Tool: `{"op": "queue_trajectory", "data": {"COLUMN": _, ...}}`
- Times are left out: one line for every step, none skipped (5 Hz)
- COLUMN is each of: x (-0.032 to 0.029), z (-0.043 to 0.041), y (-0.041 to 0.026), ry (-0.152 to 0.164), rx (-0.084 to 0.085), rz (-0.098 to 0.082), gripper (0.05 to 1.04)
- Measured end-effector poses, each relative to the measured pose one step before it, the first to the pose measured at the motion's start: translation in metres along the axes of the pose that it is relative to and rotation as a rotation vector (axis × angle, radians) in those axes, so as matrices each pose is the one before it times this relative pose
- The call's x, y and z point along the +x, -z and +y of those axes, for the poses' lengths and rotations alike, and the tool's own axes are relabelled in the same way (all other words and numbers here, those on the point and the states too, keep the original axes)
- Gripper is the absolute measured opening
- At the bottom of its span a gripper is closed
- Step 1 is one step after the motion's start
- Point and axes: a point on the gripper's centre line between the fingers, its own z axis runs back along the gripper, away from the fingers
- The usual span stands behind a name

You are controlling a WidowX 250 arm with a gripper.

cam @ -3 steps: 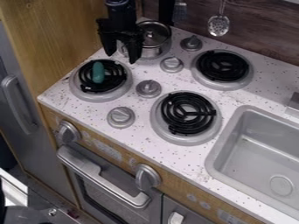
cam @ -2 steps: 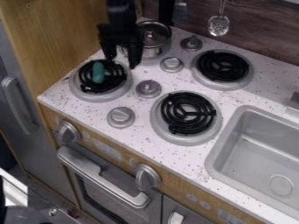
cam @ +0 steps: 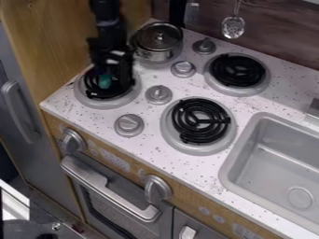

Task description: Move the green object to the top right burner

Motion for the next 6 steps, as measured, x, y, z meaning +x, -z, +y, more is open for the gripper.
{"op": "queue_trajectory", "data": {"x": -0.00374, "z": 0.02062, "y": 0.00571, "ry": -0.0981, "rx": 0.034, "rz": -0.0393, "gripper": 0.998}}
{"op": "queue_trajectory", "data": {"x": 0.00504, "z": 0.00953, "y": 0.00317, "ry": -0.0345, "rx": -0.0007, "rz": -0.0182, "gripper": 0.998}}
{"op": "queue_trajectory", "data": {"x": 0.00162, "z": -0.00606, "y": 0.01115, "ry": -0.0024, "rx": -0.0384, "rz": 0.0136, "gripper": 0.95}}
{"op": "queue_trajectory", "data": {"x": 0.00309, "z": -0.0055, "y": 0.00021, "ry": 0.0208, "rx": 0.0035, "rz": -0.0063, "gripper": 0.672}}
{"op": "queue_trajectory", "data": {"x": 0.00263, "z": -0.01147, "y": -0.00018, "ry": 0.0781, "rx": 0.0179, "rz": 0.0179, "gripper": 0.457}}
{"op": "queue_trajectory", "data": {"x": 0.01127, "z": -0.02441, "y": -0.00851, "ry": 0.0957, "rx": 0.0315, "rz": -0.0219, "gripper": 0.449}}
